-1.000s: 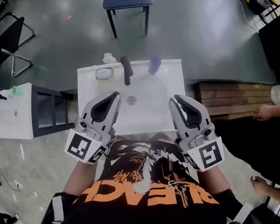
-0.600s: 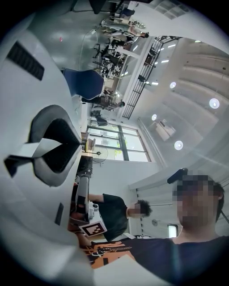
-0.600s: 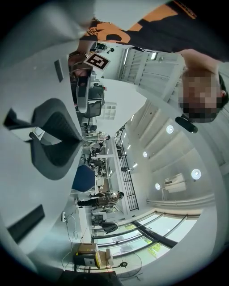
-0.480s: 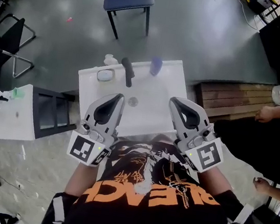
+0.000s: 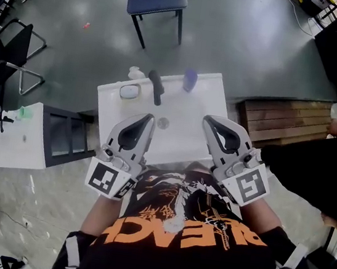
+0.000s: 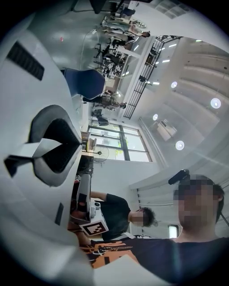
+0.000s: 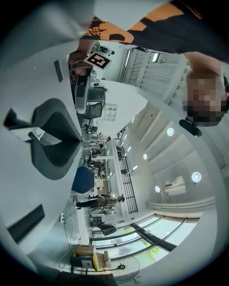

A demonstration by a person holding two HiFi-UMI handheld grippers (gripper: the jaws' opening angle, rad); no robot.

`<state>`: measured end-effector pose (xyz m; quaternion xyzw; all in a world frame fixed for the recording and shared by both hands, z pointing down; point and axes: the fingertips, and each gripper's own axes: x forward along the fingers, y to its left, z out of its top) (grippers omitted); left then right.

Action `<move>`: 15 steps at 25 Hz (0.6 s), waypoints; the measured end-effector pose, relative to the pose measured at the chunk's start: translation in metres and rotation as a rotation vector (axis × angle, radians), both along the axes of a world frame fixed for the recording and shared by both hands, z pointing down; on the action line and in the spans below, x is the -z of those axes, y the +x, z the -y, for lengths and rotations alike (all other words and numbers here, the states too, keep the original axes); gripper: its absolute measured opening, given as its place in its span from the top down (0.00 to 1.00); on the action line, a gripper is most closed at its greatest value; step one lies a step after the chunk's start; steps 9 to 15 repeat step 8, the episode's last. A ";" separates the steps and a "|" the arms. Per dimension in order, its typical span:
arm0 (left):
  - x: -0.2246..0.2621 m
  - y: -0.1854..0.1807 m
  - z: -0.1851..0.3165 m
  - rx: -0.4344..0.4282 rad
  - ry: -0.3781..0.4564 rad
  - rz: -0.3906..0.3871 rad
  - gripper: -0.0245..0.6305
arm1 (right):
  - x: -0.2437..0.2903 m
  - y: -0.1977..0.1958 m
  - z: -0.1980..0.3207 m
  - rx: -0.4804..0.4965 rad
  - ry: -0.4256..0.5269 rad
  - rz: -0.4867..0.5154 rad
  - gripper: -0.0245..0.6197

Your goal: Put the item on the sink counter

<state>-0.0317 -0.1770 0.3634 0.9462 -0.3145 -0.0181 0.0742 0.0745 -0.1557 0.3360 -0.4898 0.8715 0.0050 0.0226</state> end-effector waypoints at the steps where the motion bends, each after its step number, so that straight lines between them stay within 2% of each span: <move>1: 0.000 0.000 0.000 0.000 -0.001 -0.001 0.94 | -0.001 0.000 0.000 0.001 0.000 -0.001 0.94; 15: 0.000 0.003 -0.004 0.001 -0.001 0.002 0.94 | 0.001 0.003 -0.002 -0.002 0.006 -0.001 0.94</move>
